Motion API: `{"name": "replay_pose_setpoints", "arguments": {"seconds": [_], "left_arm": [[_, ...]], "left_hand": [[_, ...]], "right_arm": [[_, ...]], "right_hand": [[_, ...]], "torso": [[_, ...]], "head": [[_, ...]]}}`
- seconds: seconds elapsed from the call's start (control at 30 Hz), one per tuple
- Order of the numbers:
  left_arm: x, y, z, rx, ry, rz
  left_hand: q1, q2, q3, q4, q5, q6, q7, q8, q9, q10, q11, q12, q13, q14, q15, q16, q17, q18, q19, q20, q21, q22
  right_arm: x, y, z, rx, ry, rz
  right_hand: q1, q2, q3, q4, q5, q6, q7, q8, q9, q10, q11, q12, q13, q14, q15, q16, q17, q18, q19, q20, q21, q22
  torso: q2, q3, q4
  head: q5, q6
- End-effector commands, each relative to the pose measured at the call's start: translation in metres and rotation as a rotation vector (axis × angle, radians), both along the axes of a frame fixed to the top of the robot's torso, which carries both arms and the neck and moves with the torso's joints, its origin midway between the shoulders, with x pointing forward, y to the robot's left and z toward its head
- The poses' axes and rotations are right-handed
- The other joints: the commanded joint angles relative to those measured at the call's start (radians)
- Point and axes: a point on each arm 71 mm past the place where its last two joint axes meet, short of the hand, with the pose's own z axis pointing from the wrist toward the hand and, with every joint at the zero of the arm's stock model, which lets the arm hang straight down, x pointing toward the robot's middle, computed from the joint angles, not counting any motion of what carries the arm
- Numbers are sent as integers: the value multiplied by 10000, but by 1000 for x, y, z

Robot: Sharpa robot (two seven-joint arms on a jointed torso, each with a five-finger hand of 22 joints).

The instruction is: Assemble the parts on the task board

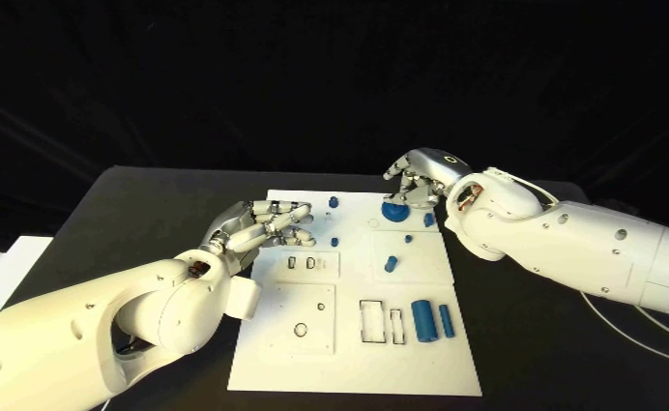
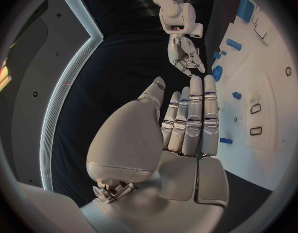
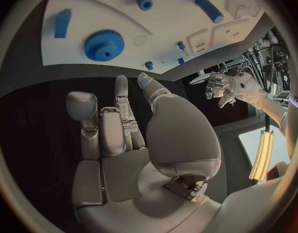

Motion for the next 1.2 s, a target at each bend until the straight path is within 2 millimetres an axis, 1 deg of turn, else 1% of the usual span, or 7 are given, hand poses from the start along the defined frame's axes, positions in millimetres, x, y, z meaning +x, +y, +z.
{"name": "replay_pose_setpoints", "arguments": {"seconds": [0.03, 0.07, 0.1, 0.17, 0.2, 0.67, 1.2], "left_arm": [[-1, -3, 2, -84, -68, -239], [-1, -3, 2, -88, -65, -251], [-1, -3, 2, -93, -64, -263], [-1, -4, 2, -105, -73, -278], [-1, -4, 2, -109, -80, -277], [-1, -4, 2, -120, -105, -268], [-1, -4, 2, -118, -94, -279]], "left_hand": [[14, 93, 1, -71, -49, -31, 27, -61, -16, -43, 13, -71, -5, -48, 15, 18, 22, 106, 30, -11, 49, 13], [14, 93, 1, -71, -49, -31, 27, -61, -16, -43, 13, -71, -5, -48, 15, 18, 22, 106, 30, -11, 49, 13], [14, 93, 1, -71, -49, -31, 27, -61, -16, -43, 13, -71, -5, -48, 15, 18, 22, 106, 30, -11, 49, 13], [14, 93, 1, -71, -49, -31, 27, -61, -16, -43, 13, -71, -5, -48, 15, 18, 22, 106, 30, -11, 49, 13], [14, 93, 1, -71, -49, -31, 27, -61, -16, -43, 13, -71, -5, -48, 15, 18, 22, 106, 30, -11, 49, 13], [17, 97, 4, -75, -48, -32, 26, -63, -16, -43, 13, -74, -5, -51, 15, 17, 26, 106, 29, -11, 49, 13], [17, 97, 4, -75, -48, -32, 26, -63, -16, -43, 13, -74, -5, -51, 15, 17, 26, 106, 29, -11, 49, 13]], "right_arm": [[2, -9, -10, 193, 1680, -564], [2, -12, -11, 170, 1806, -678], [3, -15, -12, 149, 1913, -786], [5, -18, -14, 101, 2082, -958], [6, -20, -15, 76, 2158, -1032], [15, -13, -22, -145, 2317, -1042], [21, -4, -33, -439, 2525, -905]], "right_hand": [[38, -18, -539, 242, 179, -104, 7, -79, -7, -157, -2, 1736, 1827, 641, 34, 643, 791, -237, 153, -15, 541, 748], [324, 308, -943, 469, 293, -140, -81, -47, 12, -907, -110, 3947, 4257, 648, 255, 1044, 1255, -392, 128, 73, 861, 1111], [293, 220, -1076, 510, 239, -158, 90, -46, 9, -847, 83, 4494, 4871, 664, 81, 1174, 1458, -331, 160, 15, 966, 1287], [425, 297, -1284, 617, 295, -193, 130, -22, 6, -914, 102, 5452, 5965, 686, 66, 1357, 1709, -350, 171, 136, 1149, 1538], [455, 312, -1311, 630, 304, -198, 118, -16, 6, -906, 117, 5592, 6129, 695, 97, 1401, 1773, -340, 173, 123, 1179, 1580], [716, 449, -1446, 681, 322, -208, 129, 37, 10, -1044, 145, 5990, 6690, 710, 131, 1529, 1943, -352, 150, 161, 1324, 1753], [905, 584, -1466, 657, 291, -108, 116, 132, 23, -746, 133, 6715, 7504, 760, 127, 1722, 2227, -405, 250, 162, 1555, 2106]], "torso": [[-19, 44, -74], [-18, 48, -76], [-18, 52, -76], [-10, 47, -64], [-9, 43, -65], [-7, 27, -57], [-11, 34, -58]], "head": [[5, 0], [-2, -1], [-7, -6], [-23, 0], [-23, -6], [-33, -89], [11, -146]]}}
